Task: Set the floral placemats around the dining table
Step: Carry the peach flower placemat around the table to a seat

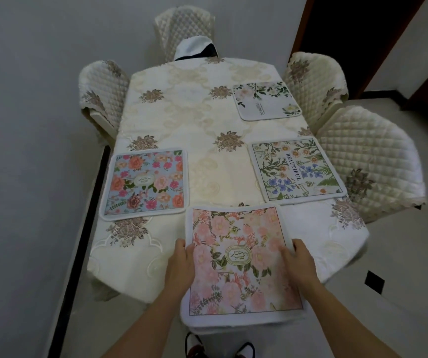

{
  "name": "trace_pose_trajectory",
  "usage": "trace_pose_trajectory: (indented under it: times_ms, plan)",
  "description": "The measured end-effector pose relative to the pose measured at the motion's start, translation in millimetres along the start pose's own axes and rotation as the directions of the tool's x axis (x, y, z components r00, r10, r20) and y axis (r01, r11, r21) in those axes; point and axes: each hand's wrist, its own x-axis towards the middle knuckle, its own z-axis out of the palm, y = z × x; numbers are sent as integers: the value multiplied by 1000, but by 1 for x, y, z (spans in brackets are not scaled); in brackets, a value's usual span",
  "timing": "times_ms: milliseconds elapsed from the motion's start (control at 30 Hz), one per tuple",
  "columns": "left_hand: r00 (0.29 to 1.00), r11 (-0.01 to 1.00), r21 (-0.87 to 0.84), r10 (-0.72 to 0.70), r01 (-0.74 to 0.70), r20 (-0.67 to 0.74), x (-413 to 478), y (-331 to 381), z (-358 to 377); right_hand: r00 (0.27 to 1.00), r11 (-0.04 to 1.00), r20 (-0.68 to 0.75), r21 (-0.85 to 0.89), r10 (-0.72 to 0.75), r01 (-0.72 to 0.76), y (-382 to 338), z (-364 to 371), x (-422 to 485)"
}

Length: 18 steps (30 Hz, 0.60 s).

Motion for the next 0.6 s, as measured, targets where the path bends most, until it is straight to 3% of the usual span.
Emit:
trace_pose_trajectory:
  times_ms: [167, 333, 600]
  plan:
    - [989, 991, 23, 133, -132, -56, 12, 42, -31, 995, 994, -53, 68, -86, 90, -43, -16, 3]
    - [965, 968, -85, 224, -237, -136, 19, 80, -66, 978, 970, -99, 142, -183, 196, -95, -31, 5]
    - [944, 958, -123, 223, -258, -244, 19, 89, -110, 947, 944, -6, 83, -321, 321, -141, -14, 6]
